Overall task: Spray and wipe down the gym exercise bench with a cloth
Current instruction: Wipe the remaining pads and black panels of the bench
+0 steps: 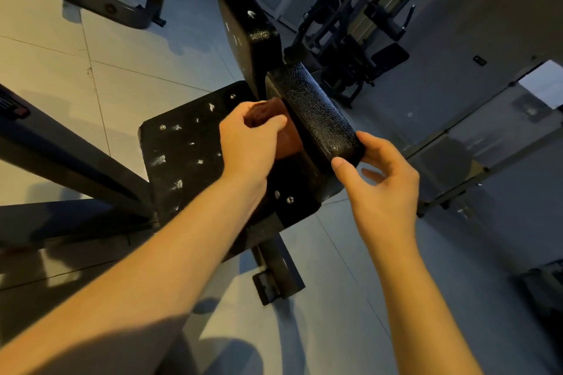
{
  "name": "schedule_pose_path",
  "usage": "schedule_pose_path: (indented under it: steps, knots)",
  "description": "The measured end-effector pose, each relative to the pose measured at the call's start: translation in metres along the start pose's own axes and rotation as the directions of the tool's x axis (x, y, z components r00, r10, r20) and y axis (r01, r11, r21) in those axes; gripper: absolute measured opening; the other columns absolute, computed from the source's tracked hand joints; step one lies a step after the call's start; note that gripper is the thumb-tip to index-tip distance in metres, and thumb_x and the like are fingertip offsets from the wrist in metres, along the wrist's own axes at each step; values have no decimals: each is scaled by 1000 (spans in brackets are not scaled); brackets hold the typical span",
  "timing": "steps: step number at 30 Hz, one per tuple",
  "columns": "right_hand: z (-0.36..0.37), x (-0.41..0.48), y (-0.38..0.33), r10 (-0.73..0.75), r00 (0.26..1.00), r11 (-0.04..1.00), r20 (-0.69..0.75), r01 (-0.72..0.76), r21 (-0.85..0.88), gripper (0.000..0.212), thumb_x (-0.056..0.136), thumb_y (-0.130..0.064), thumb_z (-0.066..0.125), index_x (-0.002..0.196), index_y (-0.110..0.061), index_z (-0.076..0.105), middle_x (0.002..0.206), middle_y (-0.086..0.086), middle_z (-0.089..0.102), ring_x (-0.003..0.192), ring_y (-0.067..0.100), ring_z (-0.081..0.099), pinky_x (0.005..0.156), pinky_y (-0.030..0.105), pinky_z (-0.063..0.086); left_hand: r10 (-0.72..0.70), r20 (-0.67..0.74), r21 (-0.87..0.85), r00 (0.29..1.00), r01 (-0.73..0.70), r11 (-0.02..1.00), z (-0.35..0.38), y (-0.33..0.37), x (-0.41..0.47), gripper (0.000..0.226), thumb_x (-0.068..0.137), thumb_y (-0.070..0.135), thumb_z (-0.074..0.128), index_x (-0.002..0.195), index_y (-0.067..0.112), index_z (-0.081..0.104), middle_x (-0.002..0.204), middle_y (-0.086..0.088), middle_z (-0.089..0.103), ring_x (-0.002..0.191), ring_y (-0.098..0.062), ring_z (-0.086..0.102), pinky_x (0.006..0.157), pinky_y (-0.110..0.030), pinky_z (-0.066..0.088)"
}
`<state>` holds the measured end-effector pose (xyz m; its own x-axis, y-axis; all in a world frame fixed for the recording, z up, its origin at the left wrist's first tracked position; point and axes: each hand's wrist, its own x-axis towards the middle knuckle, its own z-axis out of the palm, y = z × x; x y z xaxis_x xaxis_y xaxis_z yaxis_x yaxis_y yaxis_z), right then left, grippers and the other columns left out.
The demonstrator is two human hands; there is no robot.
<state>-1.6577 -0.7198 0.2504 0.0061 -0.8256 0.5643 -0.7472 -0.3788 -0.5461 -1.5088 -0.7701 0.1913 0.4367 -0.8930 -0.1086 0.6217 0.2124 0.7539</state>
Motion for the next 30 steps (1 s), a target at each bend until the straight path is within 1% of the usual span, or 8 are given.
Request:
schedule_pose_path:
  steps: [3,7,9,14,18,23,28,30]
  knots:
    - [-2,-2,0,1,1000,1000,-8,-1,20,44,86,-23,80,129,-26,68,119,-14,69,115,0,61,93,11,48,-22,65,1,998,22,1000,0,-12,-36,16,86,14,78,97,23,72,97,-2,73,94,-17,72,84,-38,61]
    - [1,-2,1,29,999,998,-34,-27,48,43,86,-22,81,127,-28,69,118,-14,71,114,2,63,96,24,52,-100,146,6,984,101,995,-2,-25,-75,21,85,11,80,100,22,72,93,0,75,90,-15,73,81,-36,62]
    - [1,-2,1,33,999,998,-41,-31,53,43,86,-21,82,127,-26,69,116,-14,71,112,2,64,96,26,53,-90,124,-33,988,95,995,-2,-18,-69,22,84,10,81,100,22,74,94,-2,75,91,-18,74,80,-38,63]
    - [2,-2,-1,38,999,998,-33,-36,55,43,86,-20,81,126,-27,69,114,-19,70,111,-4,63,95,22,51,-27,10,-97,1000,28,995,3,4,-21,18,86,8,78,96,22,73,97,-3,75,90,-15,74,76,-27,62]
    - [2,-3,-1,37,999,998,-36,-35,44,43,86,-21,80,126,-29,68,116,-19,69,113,-3,62,95,23,51,-131,-21,-77,991,129,989,8,-21,-18,15,88,12,76,95,24,71,100,-5,73,97,-21,72,86,-39,62]
    - [3,-1,0,30,998,999,-52,-28,47,41,85,-18,81,124,-25,70,112,-15,72,109,3,66,97,32,55,-183,67,10,981,183,983,8,-40,-71,16,89,13,77,100,24,72,92,2,74,87,-11,72,66,-18,57]
    - [3,-1,-1,17,999,999,-47,-15,49,40,86,-18,81,124,-23,70,111,-15,72,108,3,66,97,32,55,-37,39,-40,999,38,998,6,-19,-66,21,86,10,78,95,28,73,91,4,75,86,-7,72,78,-25,61]
    - [4,-2,-3,26,999,999,-43,-24,49,41,86,-18,81,125,-24,69,111,-18,71,109,-1,64,97,29,54,-98,-3,-44,995,98,994,7,-28,-45,19,86,12,78,98,26,73,99,-1,74,95,-15,72,86,-36,61]
